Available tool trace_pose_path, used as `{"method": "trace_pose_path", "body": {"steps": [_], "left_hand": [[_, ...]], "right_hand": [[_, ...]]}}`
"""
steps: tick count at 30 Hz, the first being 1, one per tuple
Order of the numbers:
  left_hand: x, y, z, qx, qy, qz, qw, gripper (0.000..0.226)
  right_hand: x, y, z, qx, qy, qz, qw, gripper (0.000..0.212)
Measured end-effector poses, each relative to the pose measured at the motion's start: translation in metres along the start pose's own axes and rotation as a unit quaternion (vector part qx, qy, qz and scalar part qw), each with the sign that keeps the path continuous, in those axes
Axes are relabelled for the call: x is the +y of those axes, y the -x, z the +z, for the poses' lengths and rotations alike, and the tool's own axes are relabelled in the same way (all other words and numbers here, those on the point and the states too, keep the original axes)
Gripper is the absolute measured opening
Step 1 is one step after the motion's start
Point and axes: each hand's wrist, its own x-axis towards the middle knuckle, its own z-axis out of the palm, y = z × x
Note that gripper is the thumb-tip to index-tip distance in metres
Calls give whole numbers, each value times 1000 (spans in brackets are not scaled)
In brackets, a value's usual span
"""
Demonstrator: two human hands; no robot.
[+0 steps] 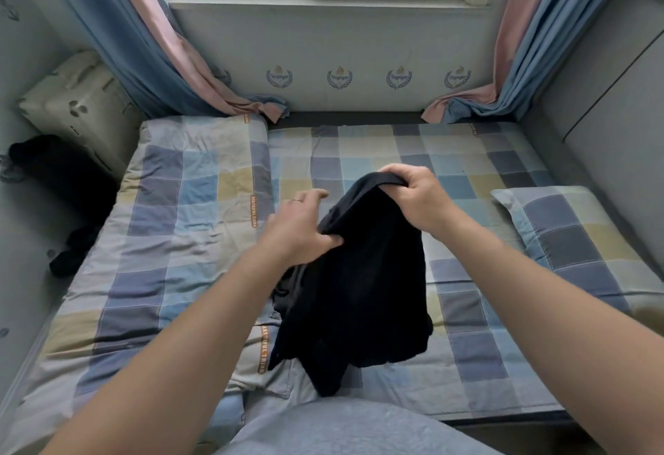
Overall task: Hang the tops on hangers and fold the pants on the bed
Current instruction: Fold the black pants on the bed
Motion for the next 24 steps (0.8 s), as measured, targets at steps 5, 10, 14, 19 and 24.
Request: {"method": "trace_pose_path", "body": {"steps": [5,10,14,19,24], "left_hand": [[27,-2,9,147,154,49,976,15],[22,-10,-21,208,178,38,961,25],[30,-8,-18,213,224,11,951,22],[4,-10,-21,247,235,-43,939,23],[-62,-18,-20,250,161,-135,945,22]], "right_hand": [[-32,-24,-9,-58,80,-37,994,28],[-1,-18,-11,-107,237,65,964,24],[36,-5,9,27,327,57,943,14],[74,8,8,78,354,156,919,24],[106,28,-20,85,413,220,879,25]]}}
